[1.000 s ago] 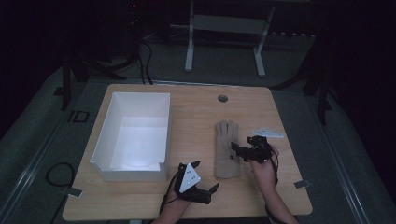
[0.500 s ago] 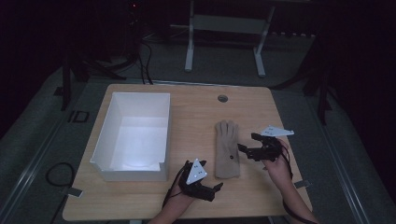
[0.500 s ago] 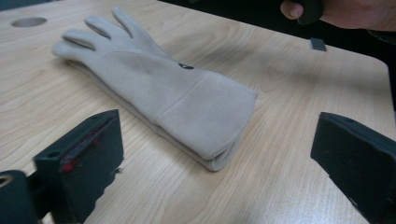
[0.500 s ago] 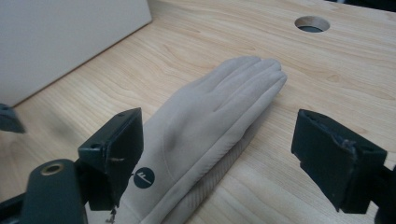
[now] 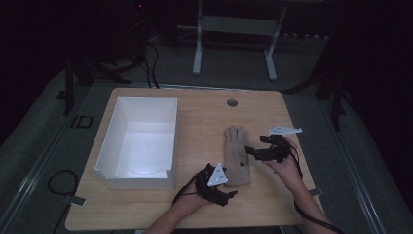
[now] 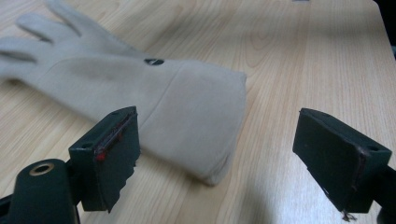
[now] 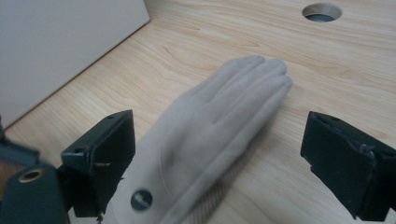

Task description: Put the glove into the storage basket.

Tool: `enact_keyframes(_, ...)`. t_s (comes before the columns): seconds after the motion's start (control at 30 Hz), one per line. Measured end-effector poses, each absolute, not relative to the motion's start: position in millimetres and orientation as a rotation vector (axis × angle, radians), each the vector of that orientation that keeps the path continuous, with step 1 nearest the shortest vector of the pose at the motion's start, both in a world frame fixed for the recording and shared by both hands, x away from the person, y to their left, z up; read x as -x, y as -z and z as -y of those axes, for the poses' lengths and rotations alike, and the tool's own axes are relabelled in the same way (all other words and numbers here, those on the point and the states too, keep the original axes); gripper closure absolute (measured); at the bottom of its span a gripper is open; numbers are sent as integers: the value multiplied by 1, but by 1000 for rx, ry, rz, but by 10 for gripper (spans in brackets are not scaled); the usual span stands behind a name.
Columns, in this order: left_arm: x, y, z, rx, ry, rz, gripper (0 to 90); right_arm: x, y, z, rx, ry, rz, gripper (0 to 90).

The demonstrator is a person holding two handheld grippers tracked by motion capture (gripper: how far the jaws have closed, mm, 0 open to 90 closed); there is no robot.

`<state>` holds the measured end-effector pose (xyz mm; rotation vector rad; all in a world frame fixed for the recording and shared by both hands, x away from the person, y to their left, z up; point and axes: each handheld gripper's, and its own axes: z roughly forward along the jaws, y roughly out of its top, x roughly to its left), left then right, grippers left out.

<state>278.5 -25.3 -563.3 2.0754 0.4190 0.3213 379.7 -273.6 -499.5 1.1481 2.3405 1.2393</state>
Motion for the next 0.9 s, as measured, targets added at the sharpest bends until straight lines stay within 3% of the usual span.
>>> enact_keyframes(0.13, -283, 562, 34, -2116, -325, -369, 170, -393, 503, 268, -1188, -1251, -2320, 175)
enact_keyframes(0.17, -286, 563, 37, -2132, -320, -350, 192, -399, 507, 269, -1227, -1263, -2306, 228)
enact_keyframes(0.3, -289, 567, 42, -2166, -287, -324, 245, -411, 519, 270, -1299, -1240, -2299, 262)
enact_keyframes(0.5, -294, 569, 47, -2200, -273, -295, 338, -427, 535, 262, -1397, -1238, -2318, 261)
enact_keyframes(0.8, -306, 573, 49, -2256, -247, -259, 404, -442, 550, 248, -1427, -1173, -2375, 247)
enact_keyframes(0.9, -308, 574, 47, -2259, -244, -249, 453, -444, 555, 242, -1387, -1109, -2414, 283)
